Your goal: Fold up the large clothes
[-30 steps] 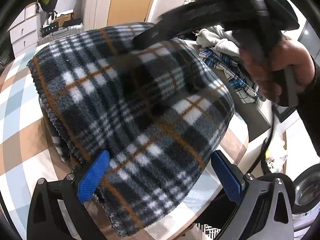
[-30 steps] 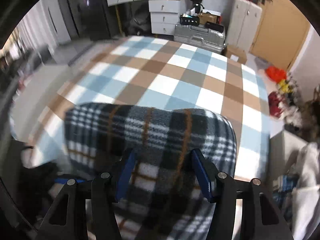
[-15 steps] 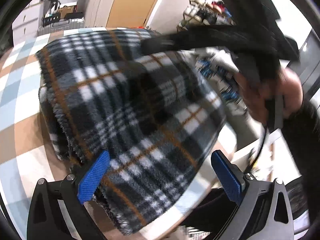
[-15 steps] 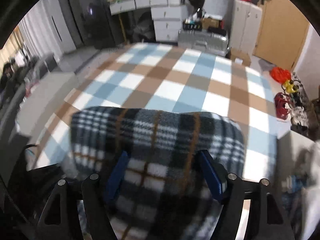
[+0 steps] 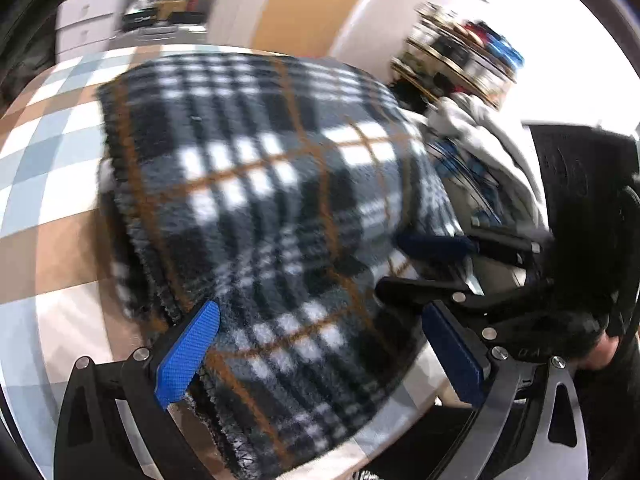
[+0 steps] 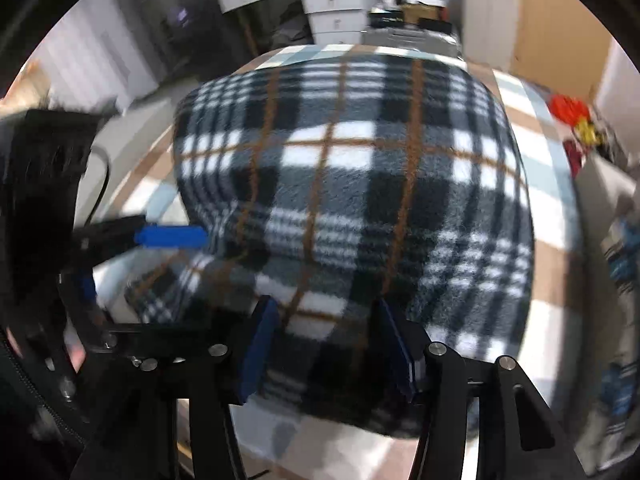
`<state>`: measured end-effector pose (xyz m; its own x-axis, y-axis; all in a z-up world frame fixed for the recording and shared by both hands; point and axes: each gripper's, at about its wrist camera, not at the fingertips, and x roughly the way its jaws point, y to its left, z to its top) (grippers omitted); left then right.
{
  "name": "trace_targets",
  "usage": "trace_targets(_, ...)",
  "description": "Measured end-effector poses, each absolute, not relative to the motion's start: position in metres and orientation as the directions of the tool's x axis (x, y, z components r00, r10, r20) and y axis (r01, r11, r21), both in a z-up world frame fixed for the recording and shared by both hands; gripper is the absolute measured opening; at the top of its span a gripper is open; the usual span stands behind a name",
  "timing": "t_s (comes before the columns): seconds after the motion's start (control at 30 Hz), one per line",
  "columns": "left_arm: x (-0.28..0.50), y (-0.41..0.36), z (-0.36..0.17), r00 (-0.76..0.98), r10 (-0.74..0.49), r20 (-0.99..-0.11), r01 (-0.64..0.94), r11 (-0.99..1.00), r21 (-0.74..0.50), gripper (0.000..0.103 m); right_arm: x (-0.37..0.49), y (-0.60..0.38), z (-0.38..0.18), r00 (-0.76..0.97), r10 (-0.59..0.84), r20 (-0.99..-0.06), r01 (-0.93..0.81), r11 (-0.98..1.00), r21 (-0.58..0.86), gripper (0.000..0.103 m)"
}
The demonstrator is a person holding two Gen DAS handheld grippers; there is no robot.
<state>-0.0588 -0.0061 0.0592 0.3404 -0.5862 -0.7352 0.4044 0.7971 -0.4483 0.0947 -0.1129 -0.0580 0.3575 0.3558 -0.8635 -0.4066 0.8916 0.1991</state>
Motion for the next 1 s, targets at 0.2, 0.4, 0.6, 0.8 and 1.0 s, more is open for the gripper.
trace_targets(0.2, -0.050, 0.011, 0.061, 0.307, -0.658, -0.687, 0.344, 0.750, -0.564, 0.099, 0.097, -0.126, -0.043, 0.367, 0.460, -0.808, -0.371, 0.870, 0.326, 0.053)
trace_targets(0.4, -0.061, 0.032, 0.080, 0.344, -0.705, -0.621, 0.347, 0.710, -0.613, 0.099, 0.085, -0.188, 0.000, 0.563, 0.473, -0.678, -0.289, 0.881, 0.375, 0.102)
trace_targets(0.6, -0.052, 0.051, 0.088, 0.484, -0.584, -0.651, 0.277, 0.808, -0.519, 0.099, 0.111, -0.208, -0.026, 0.531, 0.373, -0.761, -0.175, 0.927, 0.332, 0.102)
trace_targets(0.8, -0.031, 0.035, 0.046, 0.293, -0.637, -0.713, 0.183, 0.770, -0.612, 0.099, 0.122, -0.213, -0.059, 0.473, 0.401, -0.785, -0.177, 0.916, 0.361, 0.103)
trace_targets(1.0, -0.022, 0.026, 0.036, 0.182, -0.640, -0.746, 0.158, 0.768, -0.620, 0.099, 0.122, -0.201, -0.082, 0.382, 0.551, -0.742, -0.174, 0.831, 0.528, 0.099)
